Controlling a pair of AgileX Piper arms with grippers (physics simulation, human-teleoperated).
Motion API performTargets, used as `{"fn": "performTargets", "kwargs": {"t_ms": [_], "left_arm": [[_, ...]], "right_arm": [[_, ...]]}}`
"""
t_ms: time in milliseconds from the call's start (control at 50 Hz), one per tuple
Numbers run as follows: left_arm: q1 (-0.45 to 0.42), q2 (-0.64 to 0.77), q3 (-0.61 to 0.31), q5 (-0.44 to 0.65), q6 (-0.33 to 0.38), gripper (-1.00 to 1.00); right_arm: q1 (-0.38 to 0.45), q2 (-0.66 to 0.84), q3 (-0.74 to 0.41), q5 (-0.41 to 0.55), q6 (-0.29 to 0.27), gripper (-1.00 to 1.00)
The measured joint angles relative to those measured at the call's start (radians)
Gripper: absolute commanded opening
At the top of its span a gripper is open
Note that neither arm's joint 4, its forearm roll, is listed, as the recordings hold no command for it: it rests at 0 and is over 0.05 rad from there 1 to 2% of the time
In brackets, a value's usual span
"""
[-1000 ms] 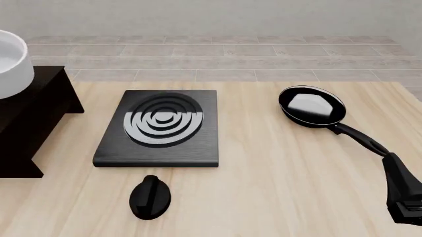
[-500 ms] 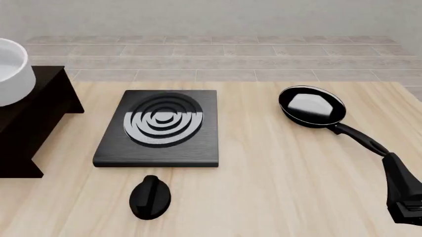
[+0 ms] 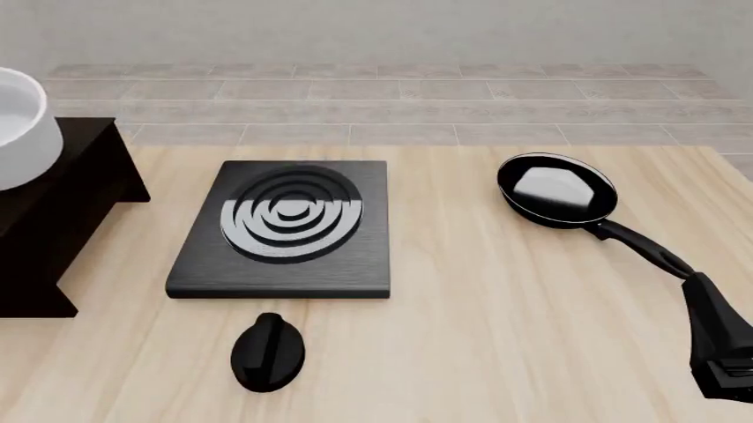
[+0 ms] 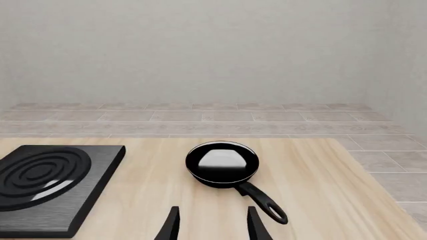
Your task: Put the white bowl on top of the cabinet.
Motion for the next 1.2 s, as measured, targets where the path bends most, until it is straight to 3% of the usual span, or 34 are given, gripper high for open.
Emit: {"fn": "performTargets", "kwargs": {"t_ms": [320,880,1200], "left_arm": [[-0.037,-0.034,0.013,0.011,-0.004,1.0],[-0.093,-0.208,-0.058,0.156,-0.03,1.0],[-0.137,-0.298,-0.048,0.2,-0.069,1.0]], "right_arm": [[0.0,0.0,0.0,0.0,0.0,1.0],[0.0,0.0,0.0,0.0,0.0,1.0],[0.0,0.0,0.0,0.0,0.0,1.0]]}}
